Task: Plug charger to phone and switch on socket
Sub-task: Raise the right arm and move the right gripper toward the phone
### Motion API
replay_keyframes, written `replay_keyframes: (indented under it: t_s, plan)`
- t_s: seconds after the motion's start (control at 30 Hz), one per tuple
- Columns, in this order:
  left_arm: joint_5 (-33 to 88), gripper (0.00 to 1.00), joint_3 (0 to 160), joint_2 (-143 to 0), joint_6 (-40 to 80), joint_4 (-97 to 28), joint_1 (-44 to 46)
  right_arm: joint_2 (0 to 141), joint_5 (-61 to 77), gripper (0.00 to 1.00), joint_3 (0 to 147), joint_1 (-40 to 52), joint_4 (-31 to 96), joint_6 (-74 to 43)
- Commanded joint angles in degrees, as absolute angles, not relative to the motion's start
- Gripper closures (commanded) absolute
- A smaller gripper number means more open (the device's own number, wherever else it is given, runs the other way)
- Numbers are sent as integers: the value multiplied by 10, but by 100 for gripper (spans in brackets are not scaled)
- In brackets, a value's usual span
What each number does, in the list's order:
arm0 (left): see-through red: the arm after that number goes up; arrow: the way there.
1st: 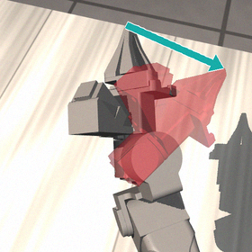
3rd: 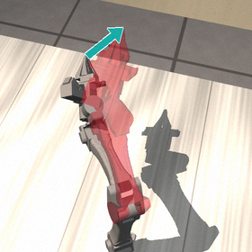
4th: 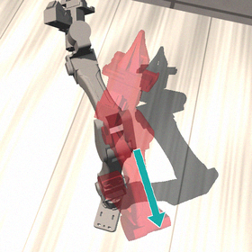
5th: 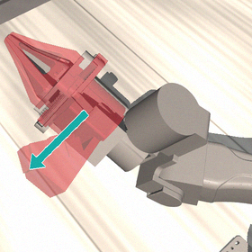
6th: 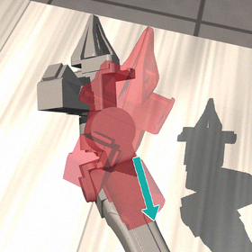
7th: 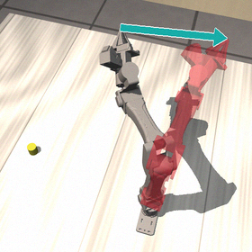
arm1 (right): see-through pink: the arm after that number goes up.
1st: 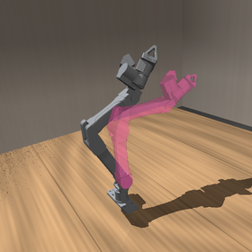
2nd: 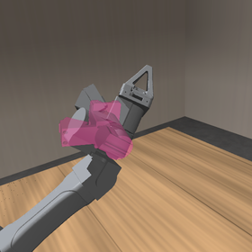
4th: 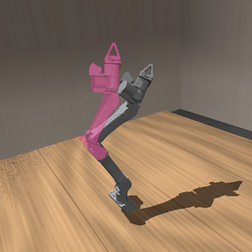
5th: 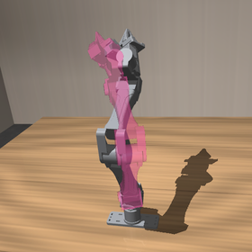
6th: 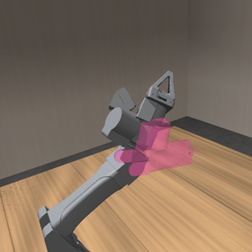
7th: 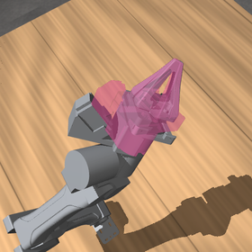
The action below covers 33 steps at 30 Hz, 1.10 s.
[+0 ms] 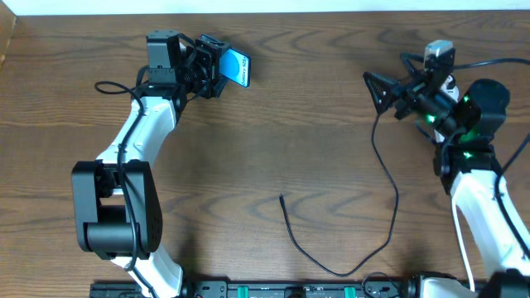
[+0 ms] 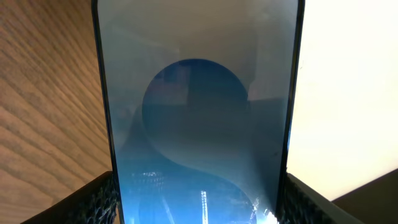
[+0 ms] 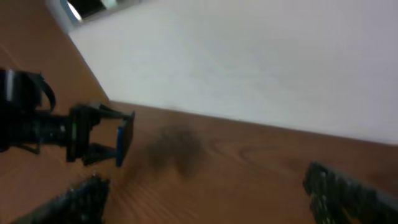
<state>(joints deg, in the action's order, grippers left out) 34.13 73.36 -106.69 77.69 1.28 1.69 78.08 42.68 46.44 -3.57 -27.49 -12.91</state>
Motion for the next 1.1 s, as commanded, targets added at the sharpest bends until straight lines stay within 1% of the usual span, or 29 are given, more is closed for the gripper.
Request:
replay_keyframes:
  t_s: [0.0, 0.07, 0.1, 0.23, 0.37, 0.47, 0.63, 0.73, 0.87, 1.07]
  plan:
    - [340, 93, 736, -1054, 765, 13, 15, 791, 432, 1, 476, -33, -335, -216]
    - [340, 93, 736, -1054, 766, 14, 15, 791, 384, 1, 476, -33, -342, -282]
    - [340, 93, 736, -1054, 766, 14, 15, 791, 370, 1, 476, -33, -337, -296]
    - [340, 93, 736, -1054, 768, 14, 15, 798, 294, 1, 476, -9, -261, -310]
    - [340, 93, 736, -1054, 768, 14, 18, 838, 312, 1, 494, 17, -262, -310]
    - [340, 93, 736, -1054, 770, 15, 23, 892, 348, 1, 544, 52, -244, -310]
    - [340, 93, 736, -1054, 774, 13, 32, 984, 360, 1, 646, 123, -181, -251]
    - [340, 93, 736, -1054, 774, 9, 41, 1018, 355, 1, 674, 156, -184, -231]
    - [340, 93, 736, -1054, 777, 10, 60, 1051, 328, 1, 679, 199, -199, -230]
    - [340, 93, 736, -1054, 783, 10, 76, 1065, 325, 1, 679, 226, -218, -231]
